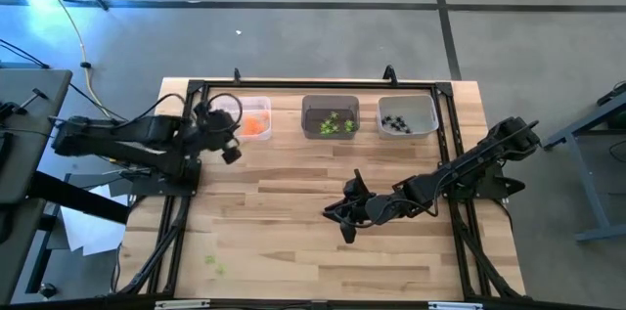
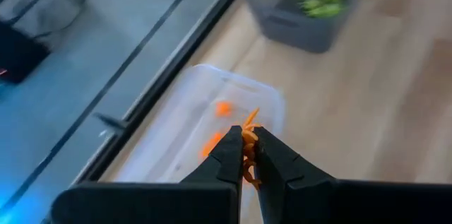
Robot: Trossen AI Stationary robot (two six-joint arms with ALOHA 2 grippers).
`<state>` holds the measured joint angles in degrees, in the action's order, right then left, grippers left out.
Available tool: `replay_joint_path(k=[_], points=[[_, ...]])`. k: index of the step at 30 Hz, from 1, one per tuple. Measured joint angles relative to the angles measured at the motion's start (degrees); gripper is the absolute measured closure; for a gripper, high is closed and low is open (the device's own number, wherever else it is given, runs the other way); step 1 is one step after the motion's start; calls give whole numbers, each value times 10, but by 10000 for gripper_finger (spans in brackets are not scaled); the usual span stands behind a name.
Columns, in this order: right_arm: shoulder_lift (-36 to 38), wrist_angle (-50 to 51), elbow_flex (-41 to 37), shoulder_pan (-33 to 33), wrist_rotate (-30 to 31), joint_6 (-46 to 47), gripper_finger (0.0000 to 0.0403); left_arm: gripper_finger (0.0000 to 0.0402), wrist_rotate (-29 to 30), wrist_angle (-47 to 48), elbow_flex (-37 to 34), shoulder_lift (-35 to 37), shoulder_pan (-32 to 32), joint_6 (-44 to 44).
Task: Sort Halloween decoration
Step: Put the orange spider toy into the transparent bin
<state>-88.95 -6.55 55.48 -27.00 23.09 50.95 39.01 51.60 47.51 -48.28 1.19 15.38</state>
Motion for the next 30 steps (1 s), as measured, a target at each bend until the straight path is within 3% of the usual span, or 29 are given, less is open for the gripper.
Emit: replay_joint_path(k=[4,12,21,25,30], points=[[0,0,0,0,0,0,324,392,-8,-11,0,-37,-81,-45],[0,0,0,0,0,0,324,392,-119,-39,0,-141,-223,-93],[0,0,0,0,1,0,324,392,-228,-100,0,-203,-314,-176],[0,1,0,0,1,0,324,392,-307,-116,0,-219,-351,-186],[0,1,0,0,2,0,324,390,-320,-118,0,-235,-378,-186]])
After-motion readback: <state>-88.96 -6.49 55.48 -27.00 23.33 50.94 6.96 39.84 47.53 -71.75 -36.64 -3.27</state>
